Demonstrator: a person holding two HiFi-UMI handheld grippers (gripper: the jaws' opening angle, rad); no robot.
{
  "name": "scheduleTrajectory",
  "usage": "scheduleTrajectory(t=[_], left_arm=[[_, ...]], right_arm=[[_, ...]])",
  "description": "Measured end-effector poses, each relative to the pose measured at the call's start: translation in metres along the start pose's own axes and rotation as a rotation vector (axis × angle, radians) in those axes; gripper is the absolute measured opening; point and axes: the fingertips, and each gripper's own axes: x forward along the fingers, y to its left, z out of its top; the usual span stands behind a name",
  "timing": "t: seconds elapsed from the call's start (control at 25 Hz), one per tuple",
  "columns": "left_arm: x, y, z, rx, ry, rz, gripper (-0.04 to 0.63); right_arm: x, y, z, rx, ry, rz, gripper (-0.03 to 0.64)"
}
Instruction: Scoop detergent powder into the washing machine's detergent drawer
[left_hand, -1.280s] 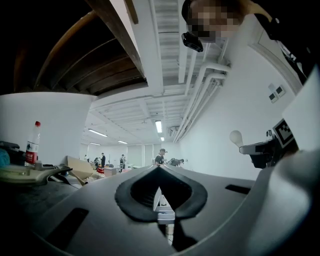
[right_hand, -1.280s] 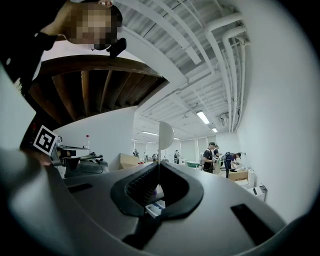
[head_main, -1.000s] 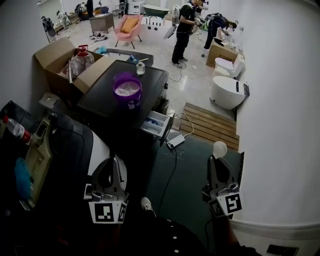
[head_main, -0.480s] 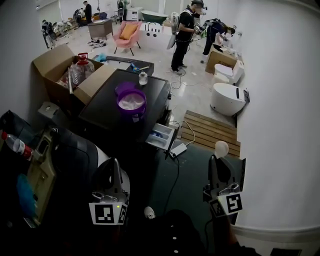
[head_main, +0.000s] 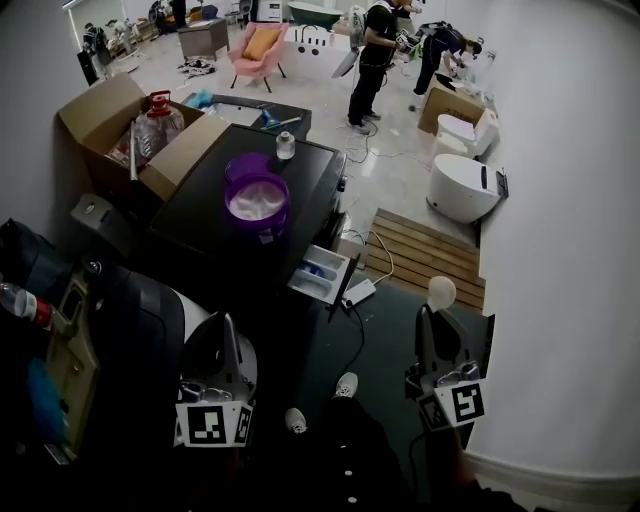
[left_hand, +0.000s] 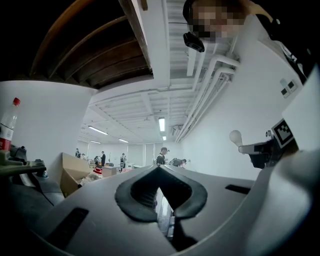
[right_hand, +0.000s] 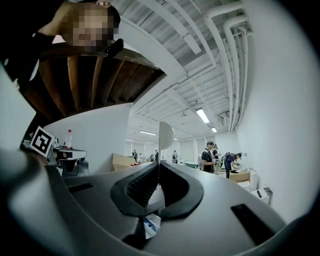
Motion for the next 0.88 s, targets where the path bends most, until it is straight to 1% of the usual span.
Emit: scheduleTrajectory(t=[0.2, 0.56, 0.76, 0.88], left_arm=[[0.032, -0.008, 0.001, 0.007, -0.006, 0.025, 0.014], [0.084, -0.028, 0.001, 0.023, -0.004, 0.062, 0.014], [0.104, -0.039, 0.014, 0.054, -0.051, 0.1, 0.014], [0.116, -0.047, 0.016, 0.063, -0.042, 0.113, 0.014]], right_arm=[[0.028, -0.027, 0.004, -0.005, -0.017, 0.033, 0.033], [0.067, -0.075, 0.0, 0.002, -0.006, 0.081, 0.032], [0.084, -0.104, 0.003, 0.025, -0.021, 0.087, 0.032], [0.092, -0.118, 0.001, 0.02, -0.017, 0.105, 0.032]])
